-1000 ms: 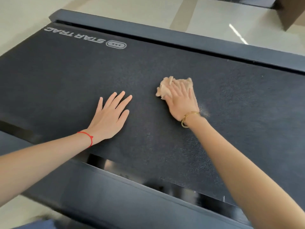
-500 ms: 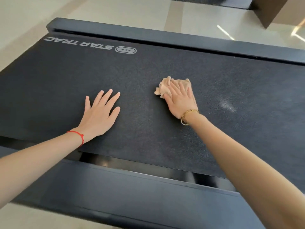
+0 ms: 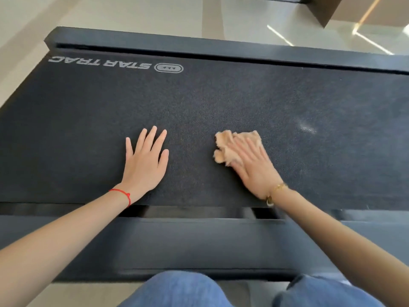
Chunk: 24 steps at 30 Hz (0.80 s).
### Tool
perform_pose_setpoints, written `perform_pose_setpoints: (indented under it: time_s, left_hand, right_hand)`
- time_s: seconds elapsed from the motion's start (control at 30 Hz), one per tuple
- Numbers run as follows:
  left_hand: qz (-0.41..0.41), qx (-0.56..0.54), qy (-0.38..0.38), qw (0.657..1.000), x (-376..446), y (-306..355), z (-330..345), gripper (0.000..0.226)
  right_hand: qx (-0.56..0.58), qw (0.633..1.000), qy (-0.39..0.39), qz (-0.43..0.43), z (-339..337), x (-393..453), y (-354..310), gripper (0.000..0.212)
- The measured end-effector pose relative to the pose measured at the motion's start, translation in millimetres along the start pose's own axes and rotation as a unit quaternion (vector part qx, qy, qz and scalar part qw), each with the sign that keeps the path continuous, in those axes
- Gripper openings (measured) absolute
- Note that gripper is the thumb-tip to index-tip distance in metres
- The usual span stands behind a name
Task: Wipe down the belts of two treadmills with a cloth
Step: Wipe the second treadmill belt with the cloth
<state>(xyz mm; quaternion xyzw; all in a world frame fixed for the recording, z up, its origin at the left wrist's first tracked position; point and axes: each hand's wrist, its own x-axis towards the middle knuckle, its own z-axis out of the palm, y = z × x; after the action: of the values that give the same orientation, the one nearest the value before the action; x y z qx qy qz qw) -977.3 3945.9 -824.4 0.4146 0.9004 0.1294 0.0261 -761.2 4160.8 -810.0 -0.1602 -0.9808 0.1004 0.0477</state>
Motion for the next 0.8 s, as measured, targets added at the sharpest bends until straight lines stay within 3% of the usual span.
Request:
perform_pose_setpoints:
  time_s: [0.1, 0.33, 0.53, 0.6, 0.73, 0.8]
  left_hand:
    - [0.017, -0.003, -0.008, 1.000, -4.6, -3.9, -4.5, 0.056]
    - [0.029, 0.017, -0.010, 0.999, -17.0, -31.2, -13.8, 0.056]
    - [-0.016, 0.012, 0.001, 1.000, -11.9, -54.2, -15.3, 0.057]
    - [-0.046, 0.008, 0.006, 0.999, -7.5, -64.7, -17.9, 0.057]
    - [-0.097, 0.006, 0.015, 0.995, -1.5, -87.7, -23.7, 0.056]
    - [-0.120, 0.009, 0.019, 0.993, 1.2, -97.0, -27.3, 0.056]
  right_hand:
    - [-0.013, 0.995, 0.005, 0.100, 0.2, 9.1, -11.1, 0.058]
    - [0.000, 0.995, -0.062, -0.081, 19.5, -7.1, -103.1, 0.057]
    - [-0.003, 0.987, -0.072, -0.146, 16.4, 16.5, -85.2, 0.055]
    - [-0.012, 0.991, -0.058, -0.122, 17.4, 50.2, -72.1, 0.057]
    - [-0.021, 0.999, -0.042, 0.009, 16.1, 130.8, -66.6, 0.055]
    - [-0.037, 0.999, -0.028, 0.019, 19.8, 156.9, -85.1, 0.056]
